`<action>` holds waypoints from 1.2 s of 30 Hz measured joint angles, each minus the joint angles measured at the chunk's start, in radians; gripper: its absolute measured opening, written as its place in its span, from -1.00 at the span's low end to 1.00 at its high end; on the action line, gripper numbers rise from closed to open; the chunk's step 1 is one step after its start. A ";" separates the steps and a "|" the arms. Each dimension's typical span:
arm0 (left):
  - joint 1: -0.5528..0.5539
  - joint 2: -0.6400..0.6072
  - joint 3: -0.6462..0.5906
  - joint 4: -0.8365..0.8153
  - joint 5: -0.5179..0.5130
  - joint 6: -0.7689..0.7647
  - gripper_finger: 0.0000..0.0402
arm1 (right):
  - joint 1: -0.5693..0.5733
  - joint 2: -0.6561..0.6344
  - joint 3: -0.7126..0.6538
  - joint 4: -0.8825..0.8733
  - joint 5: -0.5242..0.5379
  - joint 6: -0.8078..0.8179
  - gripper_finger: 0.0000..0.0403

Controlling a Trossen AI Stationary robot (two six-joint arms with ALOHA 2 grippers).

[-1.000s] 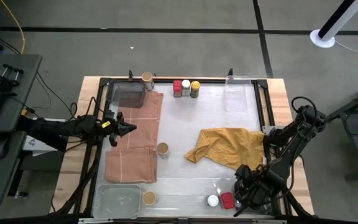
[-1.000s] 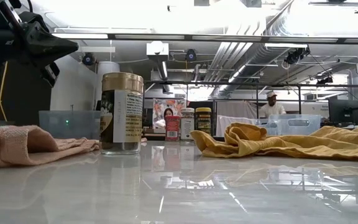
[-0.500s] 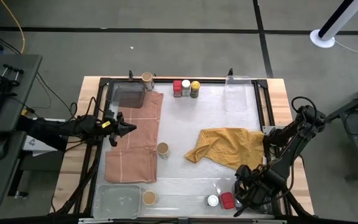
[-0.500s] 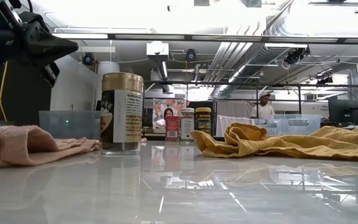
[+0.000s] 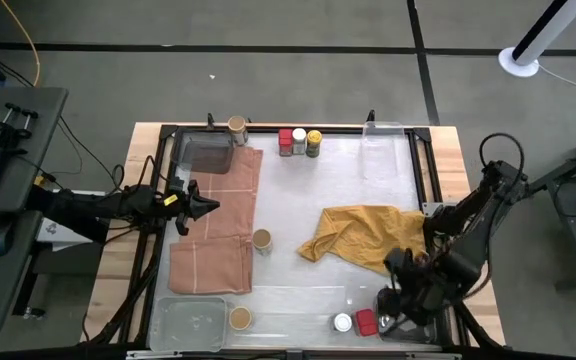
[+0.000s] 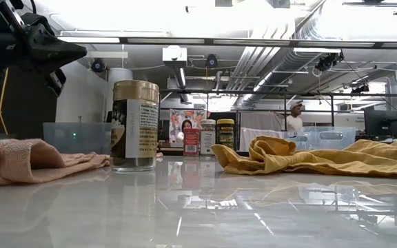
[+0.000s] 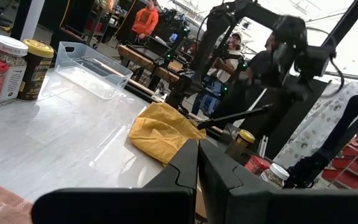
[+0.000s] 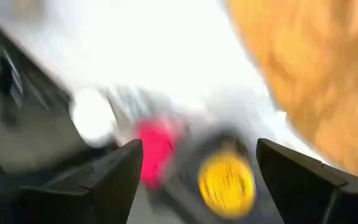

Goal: Sort spices by type
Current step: Put the yellow seasoning bottle into the bottom black bin

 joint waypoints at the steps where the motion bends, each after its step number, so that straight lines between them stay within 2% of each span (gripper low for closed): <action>1: 0.000 0.000 0.000 0.000 0.000 0.000 -1.00 | -0.012 -0.006 0.013 -0.010 0.073 0.017 0.54; 5: 0.000 0.000 0.000 0.000 0.000 0.000 -1.00 | -0.065 -0.019 0.043 -0.016 0.344 -0.012 0.54; 6: 0.000 0.000 0.000 0.000 0.000 0.000 -1.00 | -0.084 -0.019 0.043 -0.015 0.382 -0.022 0.54; 8: 0.000 0.000 0.000 0.000 0.000 0.000 -1.00 | -0.143 -0.018 0.043 -0.008 0.386 -0.071 0.54; 11: 0.000 0.000 0.000 0.000 0.000 0.000 -1.00 | -0.264 -0.002 0.043 0.055 0.359 -0.235 0.54; 13: 0.000 0.000 0.000 0.000 0.000 0.000 -1.00 | -0.361 0.010 0.042 0.156 0.335 -0.406 0.54; 16: 0.000 0.000 0.000 0.000 0.000 0.000 -1.00 | -0.538 0.024 0.042 0.328 0.248 -0.649 0.54; 18: 0.000 0.000 0.000 0.000 0.000 0.000 -1.00 | -0.662 0.034 0.042 0.403 0.200 -0.723 0.54; 24: 0.000 0.000 0.000 0.000 0.000 0.000 -1.00 | -1.017 0.041 0.042 0.415 0.167 -0.676 0.54; 27: 0.000 0.000 0.000 0.000 0.000 0.000 -1.00 | -1.166 0.060 0.042 0.454 0.066 -0.676 0.54; 32: 0.000 0.000 0.000 0.000 0.000 0.000 -1.00 | -1.296 0.156 0.042 0.576 -0.091 -0.721 0.54; 36: 0.000 0.000 0.000 0.000 0.000 0.000 -1.00 | -1.349 0.264 0.042 0.655 -0.147 -0.757 0.54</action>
